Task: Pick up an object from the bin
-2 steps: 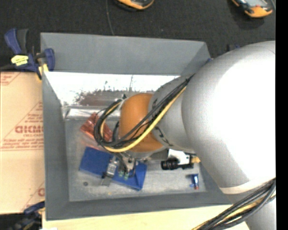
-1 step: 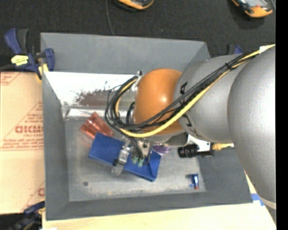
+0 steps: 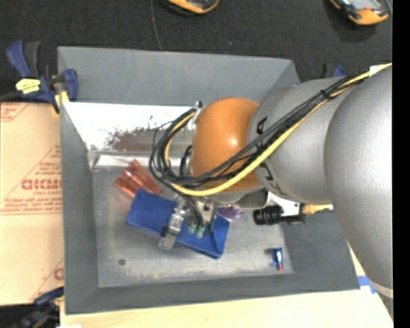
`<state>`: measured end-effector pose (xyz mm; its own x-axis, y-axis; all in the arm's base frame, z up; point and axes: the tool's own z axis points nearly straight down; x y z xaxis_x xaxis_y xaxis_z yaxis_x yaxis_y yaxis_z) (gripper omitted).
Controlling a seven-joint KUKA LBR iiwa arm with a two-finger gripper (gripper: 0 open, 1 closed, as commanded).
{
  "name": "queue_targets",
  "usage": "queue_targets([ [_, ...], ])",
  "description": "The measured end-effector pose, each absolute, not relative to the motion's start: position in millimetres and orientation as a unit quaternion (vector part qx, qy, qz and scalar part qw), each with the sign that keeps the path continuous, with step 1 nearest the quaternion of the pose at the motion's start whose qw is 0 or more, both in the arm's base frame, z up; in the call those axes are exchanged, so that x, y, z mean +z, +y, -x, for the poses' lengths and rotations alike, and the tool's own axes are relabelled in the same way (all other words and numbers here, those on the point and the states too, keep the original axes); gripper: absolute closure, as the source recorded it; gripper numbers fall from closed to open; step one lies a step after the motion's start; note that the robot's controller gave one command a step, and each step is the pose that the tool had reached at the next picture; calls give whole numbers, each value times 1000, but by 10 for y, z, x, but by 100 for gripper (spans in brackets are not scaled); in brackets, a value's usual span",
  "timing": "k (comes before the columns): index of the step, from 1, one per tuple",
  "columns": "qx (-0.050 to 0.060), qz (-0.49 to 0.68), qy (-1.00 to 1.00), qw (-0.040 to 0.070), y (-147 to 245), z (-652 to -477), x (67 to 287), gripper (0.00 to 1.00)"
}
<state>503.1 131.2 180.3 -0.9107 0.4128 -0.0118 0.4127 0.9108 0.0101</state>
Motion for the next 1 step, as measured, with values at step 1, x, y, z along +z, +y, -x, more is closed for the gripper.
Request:
queue_targets([
  [1,3,-203,979,5,1295,-5054,2357,100],
])
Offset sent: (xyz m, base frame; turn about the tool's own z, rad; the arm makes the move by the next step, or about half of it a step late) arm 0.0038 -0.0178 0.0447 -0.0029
